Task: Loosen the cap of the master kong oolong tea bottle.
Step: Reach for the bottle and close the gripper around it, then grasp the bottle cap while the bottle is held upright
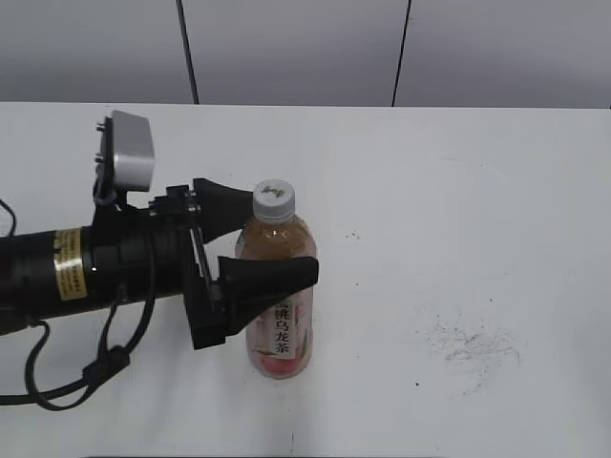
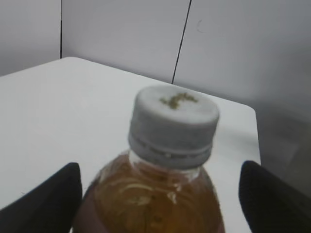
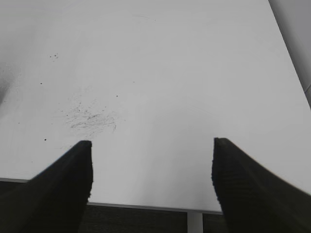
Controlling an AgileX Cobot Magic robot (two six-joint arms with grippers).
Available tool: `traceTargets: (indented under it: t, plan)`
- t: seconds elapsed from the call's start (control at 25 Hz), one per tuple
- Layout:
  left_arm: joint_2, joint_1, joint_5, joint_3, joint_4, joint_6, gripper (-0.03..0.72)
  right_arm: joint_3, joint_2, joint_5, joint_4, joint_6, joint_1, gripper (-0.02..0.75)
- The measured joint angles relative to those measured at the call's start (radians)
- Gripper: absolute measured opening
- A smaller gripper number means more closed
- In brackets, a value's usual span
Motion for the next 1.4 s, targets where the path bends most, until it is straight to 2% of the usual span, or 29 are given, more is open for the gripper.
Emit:
traceTargets:
  t: [0.32,0.4,0.52,0.56,1.4]
  plan:
    - [0.147,-0.036,0.0,-0.068,-0.01,0.038,0.582,0.0,0.0,0.0,0.0,0.0,0.0,0.574]
    - [0.154,-0.036,0.0,-0.07,-0.03,0.055,0.55,0.0,0.0,0.0,0.0,0.0,0.0,0.574]
    - [0.155,-0.037,-0.003,-0.071,-0.036,0.095,0.452,0.0,0.0,0.0,0.0,0.0,0.0,0.574]
    - [0.155,-0.038,-0.004,-0.071,-0.033,0.102,0.445,0.0,0.0,0.0,0.0,0.0,0.0,0.574]
    - [0.155,-0.038,-0.004,-0.071,-0.024,0.114,0.445,0.0,0.0,0.0,0.0,-0.001,0.0,0.574]
